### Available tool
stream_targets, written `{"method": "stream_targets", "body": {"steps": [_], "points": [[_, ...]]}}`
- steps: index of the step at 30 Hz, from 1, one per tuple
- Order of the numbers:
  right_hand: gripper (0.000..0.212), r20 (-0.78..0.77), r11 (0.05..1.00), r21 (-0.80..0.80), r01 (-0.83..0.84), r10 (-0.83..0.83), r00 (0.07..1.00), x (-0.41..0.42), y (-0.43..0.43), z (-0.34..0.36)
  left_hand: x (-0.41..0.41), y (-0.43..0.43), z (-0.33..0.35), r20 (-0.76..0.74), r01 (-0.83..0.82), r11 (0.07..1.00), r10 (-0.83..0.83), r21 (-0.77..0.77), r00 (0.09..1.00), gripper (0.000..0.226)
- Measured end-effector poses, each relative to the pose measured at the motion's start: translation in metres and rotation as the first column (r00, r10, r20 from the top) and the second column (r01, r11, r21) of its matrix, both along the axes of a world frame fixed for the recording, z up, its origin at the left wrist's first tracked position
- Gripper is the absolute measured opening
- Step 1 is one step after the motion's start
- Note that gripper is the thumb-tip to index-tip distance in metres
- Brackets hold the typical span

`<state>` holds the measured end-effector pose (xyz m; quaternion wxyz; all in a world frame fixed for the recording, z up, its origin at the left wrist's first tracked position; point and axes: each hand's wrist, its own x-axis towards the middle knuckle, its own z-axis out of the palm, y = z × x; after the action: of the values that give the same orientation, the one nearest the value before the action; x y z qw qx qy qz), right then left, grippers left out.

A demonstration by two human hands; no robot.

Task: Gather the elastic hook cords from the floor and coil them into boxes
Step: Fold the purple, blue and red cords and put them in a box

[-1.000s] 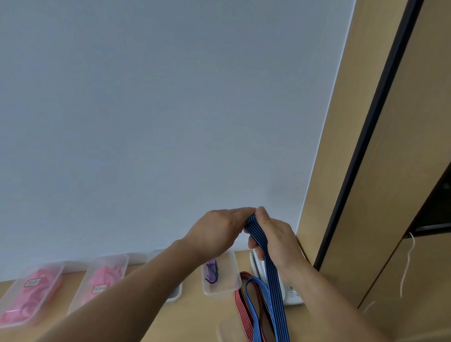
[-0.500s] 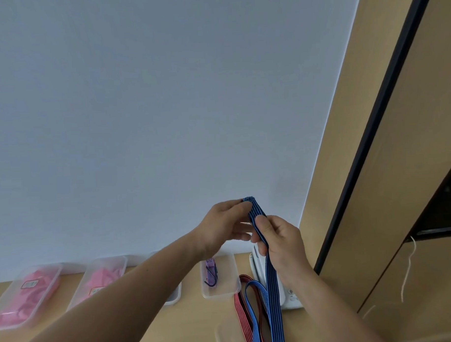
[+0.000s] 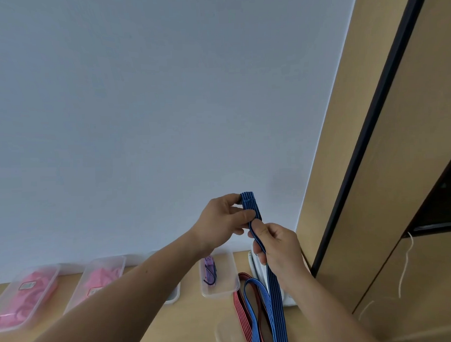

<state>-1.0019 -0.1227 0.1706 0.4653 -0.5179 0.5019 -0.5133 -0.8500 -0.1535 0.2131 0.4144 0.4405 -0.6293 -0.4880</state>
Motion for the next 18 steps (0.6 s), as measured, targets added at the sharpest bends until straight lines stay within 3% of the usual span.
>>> {"method": "stream_targets", "body": {"steps": [4,8,11,14,18], "points": [[0.042,-0.015,0.998,0.051,-0.026,0.027,1.0,-0.005,0.0,0.005,-0.001,-0.001,-0.002,0.122,-0.065,0.979,0.09,-0.193,0.988,0.018],[0.045,-0.04,0.999,0.028,-0.037,0.038,0.998,-0.006,0.0,0.01,-0.002,-0.002,-0.013,0.332,-0.067,0.882,0.245,-0.467,0.911,0.016],[0.053,-0.01,0.999,0.001,-0.043,0.043,0.999,-0.005,-0.001,0.014,0.0,0.002,-0.015,0.48,0.1,0.733,0.33,-0.673,0.813,0.021],[0.064,0.049,0.998,-0.006,-0.063,0.064,0.997,-0.006,-0.002,0.018,0.002,0.005,-0.018,0.521,0.256,0.576,0.36,-0.777,0.774,0.028],[0.055,0.051,0.998,-0.008,-0.069,0.069,0.996,-0.007,-0.004,0.016,-0.001,0.003,-0.016,0.559,0.323,0.506,0.428,-0.799,0.711,0.033]]}}
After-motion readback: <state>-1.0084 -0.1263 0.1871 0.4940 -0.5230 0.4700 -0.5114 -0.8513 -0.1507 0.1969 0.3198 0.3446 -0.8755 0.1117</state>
